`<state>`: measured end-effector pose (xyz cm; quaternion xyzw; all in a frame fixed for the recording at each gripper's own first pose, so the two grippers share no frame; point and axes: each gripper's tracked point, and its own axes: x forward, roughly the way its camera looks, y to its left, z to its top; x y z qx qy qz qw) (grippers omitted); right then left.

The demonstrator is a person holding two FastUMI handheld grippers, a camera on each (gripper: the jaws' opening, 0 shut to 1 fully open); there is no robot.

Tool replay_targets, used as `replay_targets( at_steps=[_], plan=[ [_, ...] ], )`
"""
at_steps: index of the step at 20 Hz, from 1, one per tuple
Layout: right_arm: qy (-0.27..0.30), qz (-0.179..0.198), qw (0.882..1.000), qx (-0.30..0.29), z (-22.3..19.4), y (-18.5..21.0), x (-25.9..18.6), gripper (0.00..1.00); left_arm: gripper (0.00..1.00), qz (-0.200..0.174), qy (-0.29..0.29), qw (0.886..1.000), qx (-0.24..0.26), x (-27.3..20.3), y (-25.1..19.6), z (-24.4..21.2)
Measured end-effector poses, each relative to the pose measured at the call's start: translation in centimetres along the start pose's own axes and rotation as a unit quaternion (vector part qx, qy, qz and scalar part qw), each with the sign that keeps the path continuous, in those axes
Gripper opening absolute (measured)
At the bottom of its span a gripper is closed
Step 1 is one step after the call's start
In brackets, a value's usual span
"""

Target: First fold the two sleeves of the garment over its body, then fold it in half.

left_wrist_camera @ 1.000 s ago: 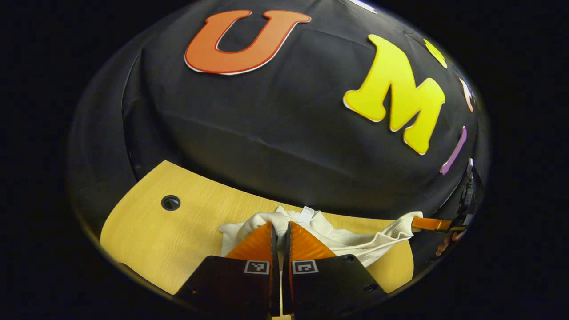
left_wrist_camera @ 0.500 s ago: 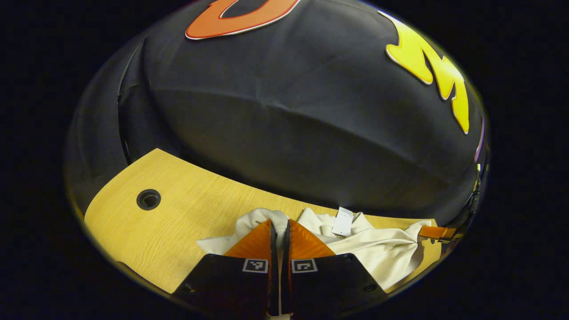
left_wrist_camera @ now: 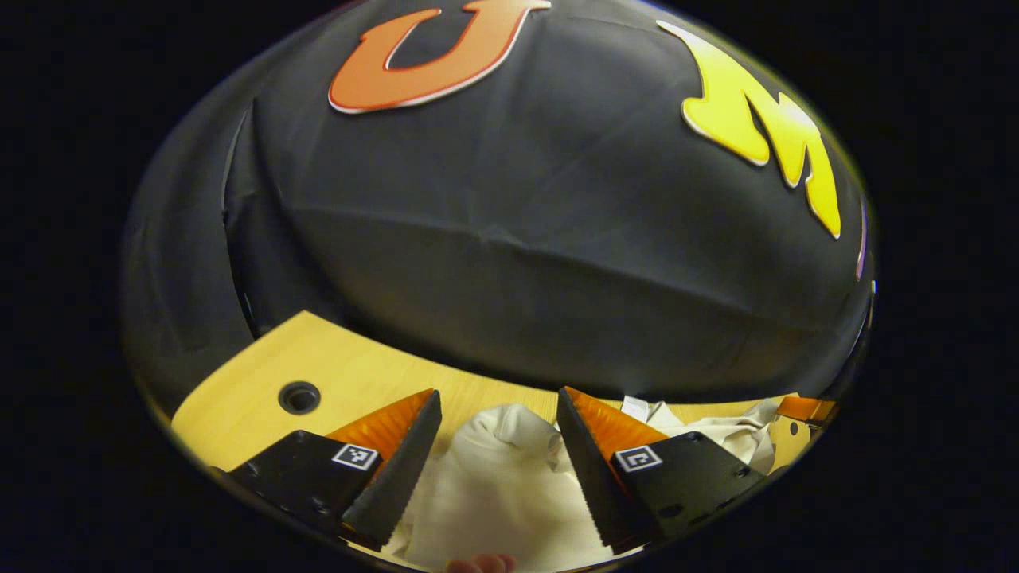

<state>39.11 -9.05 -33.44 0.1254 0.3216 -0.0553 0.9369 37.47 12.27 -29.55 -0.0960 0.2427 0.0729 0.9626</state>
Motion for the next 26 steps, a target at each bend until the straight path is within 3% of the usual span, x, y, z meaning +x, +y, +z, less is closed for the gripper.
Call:
replay_targets(
  at_steps=[1, 2, 4, 5, 7, 9, 10, 11, 16, 18, 19, 20, 22, 26],
  plan=[
    [-0.006, -0.003, 1.0, -0.004, 0.5, -0.2, -0.8, 0.72, 0.97, -0.001, -0.011, 1.0, 0.003, -0.8, 0.2, 1.2],
    [-0.007, -0.005, 1.0, -0.005, 0.6, -0.1, -2.0, 0.83, 0.99, 0.0, -0.019, 1.0, 0.01, -1.9, 0.1, 2.0],
    [-0.019, -0.003, 1.0, -0.01, 1.3, 0.1, -4.7, 0.79, 0.99, 0.0, -0.039, 0.999, 0.027, -4.7, 0.1, 3.9],
    [-0.03, -0.001, 0.999, -0.014, 1.9, 0.3, -6.3, 0.86, 0.99, -0.003, -0.05, 0.998, 0.031, -6.3, 0.0, 4.9],
    [-0.053, 0.006, 0.998, -0.022, 3.0, 1.3, -10.1, 0.87, 0.99, -0.009, -0.07, 0.997, 0.035, -10.5, -0.7, 6.6],
    [-0.079, 0.015, 0.996, -0.028, 4.3, 2.6, -15.0, 0.87, 0.99, -0.017, -0.098, 0.994, 0.037, -15.0, -1.7, 8.6],
    [-0.097, 0.02, 0.995, -0.031, 5.0, 3.4, -17.6, 0.81, 0.98, -0.026, -0.113, 0.993, 0.038, -17.3, -2.5, 9.9],
    [-0.113, 0.026, 0.993, -0.034, 5.9, 4.1, -20.2, 0.87, 0.98, -0.034, -0.128, 0.99, 0.04, -19.9, -3.3, 11.0],
    [-0.183, 0.033, 0.979, -0.083, 8.4, 6.1, -32.2, 0.88, 0.98, -0.063, -0.19, 0.976, 0.082, -31.6, -7.4, 15.2],
    [-0.223, 0.024, 0.969, -0.107, 9.4, 5.9, -36.1, 0.88, 0.98, -0.074, -0.208, 0.971, 0.093, -35.6, -8.5, 15.8],
    [-0.236, 0.025, 0.966, -0.108, 9.4, 6.3, -37.8, 0.83, 0.98, -0.073, -0.214, 0.969, 0.096, -37.0, -8.4, 15.8],
    [-0.244, 0.027, 0.963, -0.11, 8.9, 6.4, -39.4, 0.88, 0.98, -0.071, -0.219, 0.968, 0.096, -38.4, -8.6, 15.5],
    [-0.253, 0.036, 0.959, -0.119, 8.2, 6.5, -42.5, 0.88, 0.98, -0.072, -0.221, 0.969, 0.087, -40.7, -8.8, 14.6],
    [-0.282, 0.047, 0.949, -0.134, 6.7, 7.6, -46.4, 0.84, 0.98, -0.074, -0.227, 0.966, 0.099, -44.5, -8.2, 11.6]
  ],
)
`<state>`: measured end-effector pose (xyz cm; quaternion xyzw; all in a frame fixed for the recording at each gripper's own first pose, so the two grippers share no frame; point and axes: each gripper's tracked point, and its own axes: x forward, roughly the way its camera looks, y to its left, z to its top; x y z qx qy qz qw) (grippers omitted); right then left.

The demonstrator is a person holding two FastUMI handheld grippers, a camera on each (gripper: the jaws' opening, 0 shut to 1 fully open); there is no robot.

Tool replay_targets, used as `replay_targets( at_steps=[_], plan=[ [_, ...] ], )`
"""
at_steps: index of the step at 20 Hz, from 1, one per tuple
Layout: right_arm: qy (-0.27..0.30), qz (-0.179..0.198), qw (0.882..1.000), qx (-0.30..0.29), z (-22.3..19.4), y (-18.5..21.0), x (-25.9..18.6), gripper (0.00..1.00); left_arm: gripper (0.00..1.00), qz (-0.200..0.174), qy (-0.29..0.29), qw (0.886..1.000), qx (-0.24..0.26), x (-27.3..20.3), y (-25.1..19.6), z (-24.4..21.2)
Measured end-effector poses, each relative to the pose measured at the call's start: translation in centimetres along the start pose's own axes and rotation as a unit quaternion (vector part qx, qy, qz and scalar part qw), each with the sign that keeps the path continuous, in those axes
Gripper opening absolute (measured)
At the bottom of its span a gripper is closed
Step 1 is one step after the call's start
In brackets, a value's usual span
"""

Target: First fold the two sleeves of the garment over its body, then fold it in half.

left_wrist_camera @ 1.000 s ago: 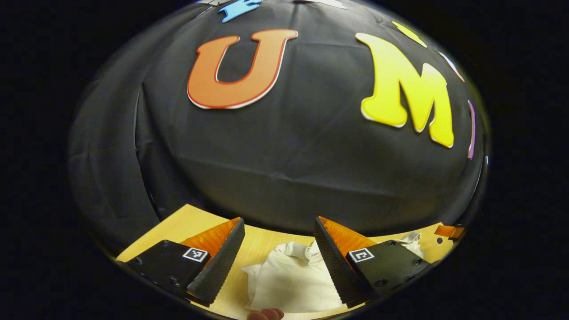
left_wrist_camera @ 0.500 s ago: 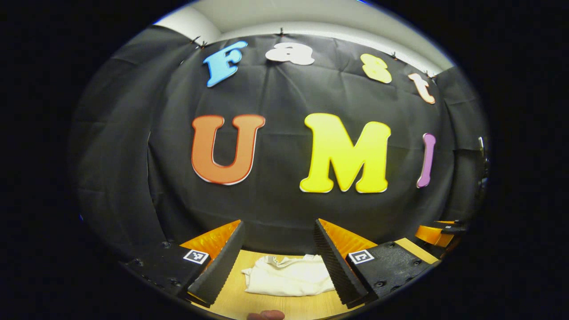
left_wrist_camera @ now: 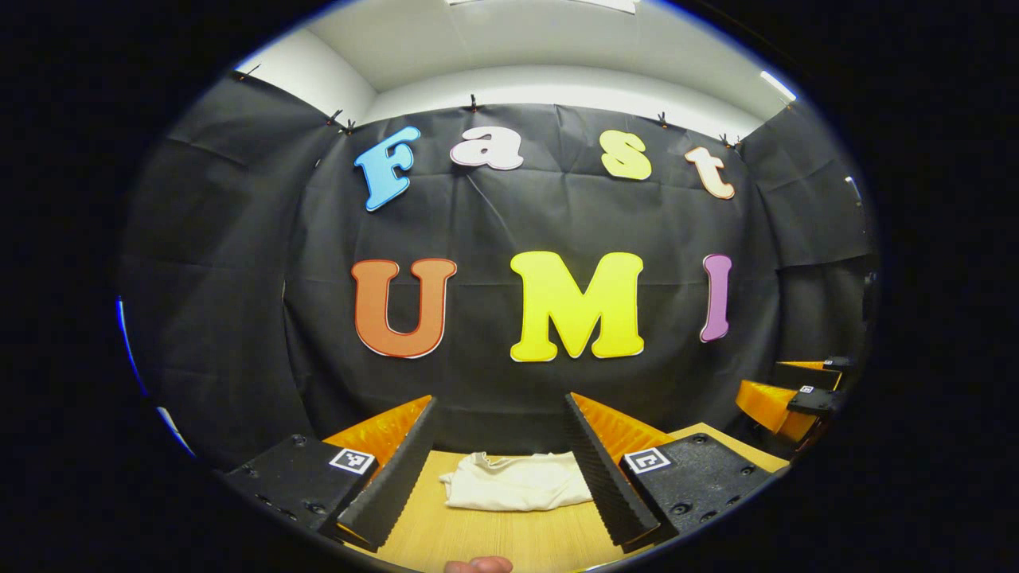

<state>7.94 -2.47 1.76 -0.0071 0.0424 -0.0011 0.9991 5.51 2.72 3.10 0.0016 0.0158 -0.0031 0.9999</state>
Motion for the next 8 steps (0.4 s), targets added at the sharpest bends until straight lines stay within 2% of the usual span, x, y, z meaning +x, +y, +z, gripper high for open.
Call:
replay_targets(
  at_steps=[1, 2, 4, 5, 6, 8],
  plan=[
    [-0.002, 0.003, 1.0, -0.01, -0.1, 0.4, -0.7, 0.84, 1.0, 0.004, 0.002, 1.0, 0.004, -0.7, 0.0, -0.4],
    [-0.007, 0.009, 1.0, -0.018, -0.2, 0.8, -1.6, 0.84, 0.98, 0.004, 0.0, 1.0, 0.003, -1.3, 0.1, -0.8],
    [-0.013, 0.012, 1.0, -0.021, -0.4, 1.6, -3.0, 0.88, 1.0, -0.001, 0.001, 1.0, 0.006, -2.8, -0.4, -1.8],
    [-0.015, 0.014, 1.0, -0.018, -0.4, 2.1, -3.6, 0.85, 0.98, 0.0, -0.001, 1.0, 0.009, -3.2, -0.5, -2.0],
    [-0.014, 0.016, 1.0, -0.02, -0.9, 2.4, -4.4, 0.88, 0.98, 0.004, -0.001, 1.0, 0.011, -3.4, -0.4, -2.1],
    [-0.009, 0.024, 0.999, -0.023, -1.4, 3.0, -5.3, 0.88, 0.98, 0.0, -0.002, 1.0, 0.005, -4.1, -1.1, -2.3]
  ],
)
